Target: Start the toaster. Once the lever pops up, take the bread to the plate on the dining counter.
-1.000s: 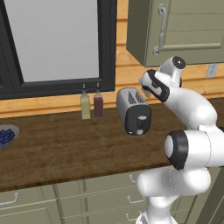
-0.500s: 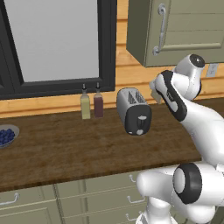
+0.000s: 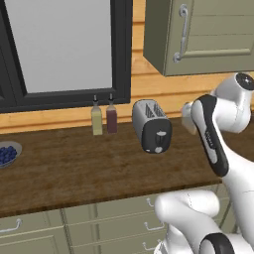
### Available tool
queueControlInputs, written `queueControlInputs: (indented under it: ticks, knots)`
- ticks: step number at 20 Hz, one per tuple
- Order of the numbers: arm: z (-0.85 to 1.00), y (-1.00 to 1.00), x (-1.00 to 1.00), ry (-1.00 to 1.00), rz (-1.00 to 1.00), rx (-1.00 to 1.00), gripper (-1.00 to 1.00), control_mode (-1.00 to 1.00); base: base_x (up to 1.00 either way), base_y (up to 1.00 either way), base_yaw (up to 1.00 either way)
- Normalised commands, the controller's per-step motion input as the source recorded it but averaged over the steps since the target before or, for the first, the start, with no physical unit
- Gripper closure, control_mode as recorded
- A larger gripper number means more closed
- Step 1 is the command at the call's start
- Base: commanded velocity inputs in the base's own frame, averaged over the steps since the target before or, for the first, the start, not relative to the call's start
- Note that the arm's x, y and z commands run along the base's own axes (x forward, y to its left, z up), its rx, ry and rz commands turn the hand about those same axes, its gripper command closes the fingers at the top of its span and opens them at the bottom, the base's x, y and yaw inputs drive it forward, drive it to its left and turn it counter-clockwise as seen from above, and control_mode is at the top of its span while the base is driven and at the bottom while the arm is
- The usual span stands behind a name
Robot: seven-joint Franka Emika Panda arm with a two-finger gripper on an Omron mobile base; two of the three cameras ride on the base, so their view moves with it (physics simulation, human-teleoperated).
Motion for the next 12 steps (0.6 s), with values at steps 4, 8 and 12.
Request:
queueControlInputs:
  ticks: [4,8,12]
  knots:
    - [-0.03,0.0,-0.99,0.0,0.0,0.0,1.0,-1.0,0.0,0.0,0.0]
    - [0.02,0.0,-0.92,0.0,0.0,0.0,1.0,-1.0,0.0,0.0,0.0]
    - [0.0,0.0,-0.45,0.0,0.0,0.0,1.0,-1.0,0.0,0.0,0.0]
